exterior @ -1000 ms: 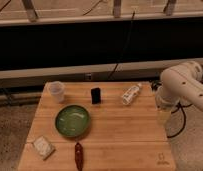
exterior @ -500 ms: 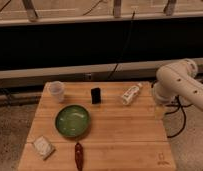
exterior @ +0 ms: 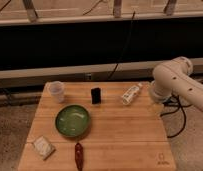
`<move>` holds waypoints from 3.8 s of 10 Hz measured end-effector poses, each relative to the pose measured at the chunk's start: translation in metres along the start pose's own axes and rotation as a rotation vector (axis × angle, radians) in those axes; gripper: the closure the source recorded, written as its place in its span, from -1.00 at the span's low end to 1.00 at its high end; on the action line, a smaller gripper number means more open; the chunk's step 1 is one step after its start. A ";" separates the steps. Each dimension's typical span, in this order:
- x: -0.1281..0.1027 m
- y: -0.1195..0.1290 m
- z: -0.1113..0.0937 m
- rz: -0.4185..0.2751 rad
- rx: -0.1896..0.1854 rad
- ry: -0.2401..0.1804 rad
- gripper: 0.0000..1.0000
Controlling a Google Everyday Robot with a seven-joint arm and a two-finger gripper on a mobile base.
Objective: Knock the eraser over
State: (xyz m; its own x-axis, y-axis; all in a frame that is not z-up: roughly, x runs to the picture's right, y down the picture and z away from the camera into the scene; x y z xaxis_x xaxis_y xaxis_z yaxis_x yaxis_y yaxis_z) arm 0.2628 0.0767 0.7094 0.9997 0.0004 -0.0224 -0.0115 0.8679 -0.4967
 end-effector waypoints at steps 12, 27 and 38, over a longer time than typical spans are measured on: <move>-0.045 -0.027 0.013 -0.077 0.024 -0.001 -0.60; -0.080 -0.055 0.048 -0.137 0.044 -0.032 0.95; -0.132 -0.090 0.075 -0.184 0.070 -0.067 0.99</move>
State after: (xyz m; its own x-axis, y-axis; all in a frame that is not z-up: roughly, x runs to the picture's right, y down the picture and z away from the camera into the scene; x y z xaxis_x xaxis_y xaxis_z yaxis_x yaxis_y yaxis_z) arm 0.1332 0.0357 0.8218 0.9839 -0.1300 0.1223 0.1704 0.8888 -0.4255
